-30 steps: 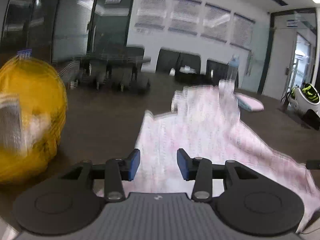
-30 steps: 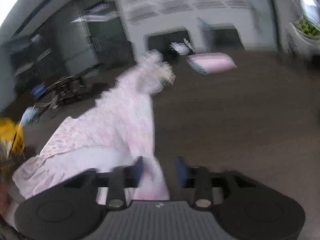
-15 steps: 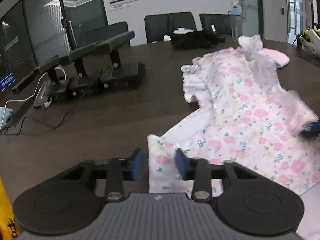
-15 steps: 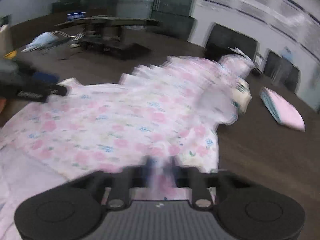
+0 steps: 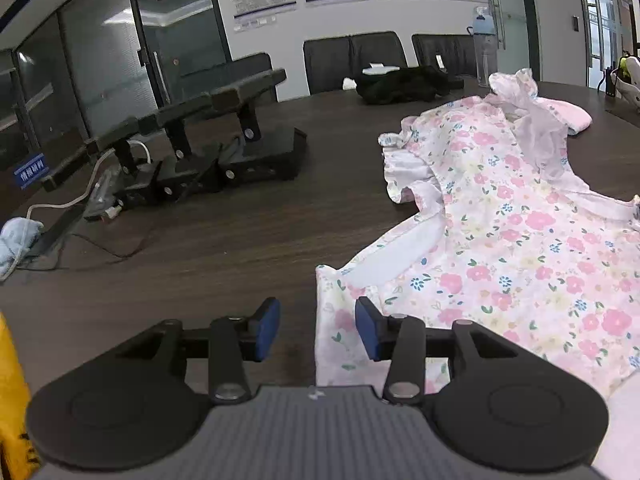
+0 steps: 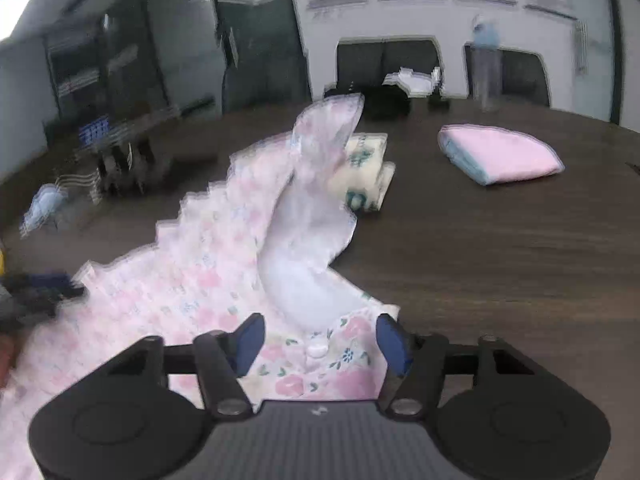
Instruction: Fold clothes
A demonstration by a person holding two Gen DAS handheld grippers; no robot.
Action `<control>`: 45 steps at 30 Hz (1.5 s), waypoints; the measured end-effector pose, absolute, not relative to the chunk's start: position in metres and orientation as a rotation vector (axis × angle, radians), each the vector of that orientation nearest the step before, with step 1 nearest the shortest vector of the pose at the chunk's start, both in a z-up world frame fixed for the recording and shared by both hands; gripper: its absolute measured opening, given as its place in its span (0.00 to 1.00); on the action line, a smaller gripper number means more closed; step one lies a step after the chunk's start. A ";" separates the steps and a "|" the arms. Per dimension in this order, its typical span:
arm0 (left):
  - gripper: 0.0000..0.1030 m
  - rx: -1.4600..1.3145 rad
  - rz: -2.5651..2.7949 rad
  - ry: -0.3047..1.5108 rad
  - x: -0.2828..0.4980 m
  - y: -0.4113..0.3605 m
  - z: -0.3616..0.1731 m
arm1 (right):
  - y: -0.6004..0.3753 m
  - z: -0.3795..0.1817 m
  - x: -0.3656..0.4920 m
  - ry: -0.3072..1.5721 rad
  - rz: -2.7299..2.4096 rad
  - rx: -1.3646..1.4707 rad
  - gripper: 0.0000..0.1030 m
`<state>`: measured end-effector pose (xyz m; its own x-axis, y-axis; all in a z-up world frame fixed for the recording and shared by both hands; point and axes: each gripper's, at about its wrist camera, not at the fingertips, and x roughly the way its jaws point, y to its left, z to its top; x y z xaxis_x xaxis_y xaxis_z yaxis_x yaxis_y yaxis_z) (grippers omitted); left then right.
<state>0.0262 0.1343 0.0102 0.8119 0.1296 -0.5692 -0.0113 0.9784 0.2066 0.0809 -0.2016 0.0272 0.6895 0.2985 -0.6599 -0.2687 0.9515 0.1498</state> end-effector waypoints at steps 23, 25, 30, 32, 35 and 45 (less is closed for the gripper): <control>0.18 0.395 -0.287 0.632 -0.080 0.054 0.004 | -0.253 0.039 -0.091 0.662 0.180 0.073 0.36; 0.17 0.464 -0.244 0.588 -0.075 0.065 -0.003 | -0.258 0.056 -0.095 0.590 0.242 0.074 0.58; 0.10 0.566 -0.129 0.567 -0.048 0.086 -0.011 | -0.259 0.069 -0.035 0.564 0.308 0.000 0.62; 0.09 0.603 -0.089 0.565 -0.034 0.092 -0.014 | -0.256 0.067 0.006 0.607 0.353 0.015 0.59; 0.09 0.662 -0.058 0.565 -0.015 0.100 -0.018 | -0.241 0.062 0.061 0.678 0.358 -0.006 0.57; 0.41 0.431 -0.042 0.549 -0.054 0.109 0.017 | -0.220 0.027 0.146 0.846 0.157 -0.107 0.04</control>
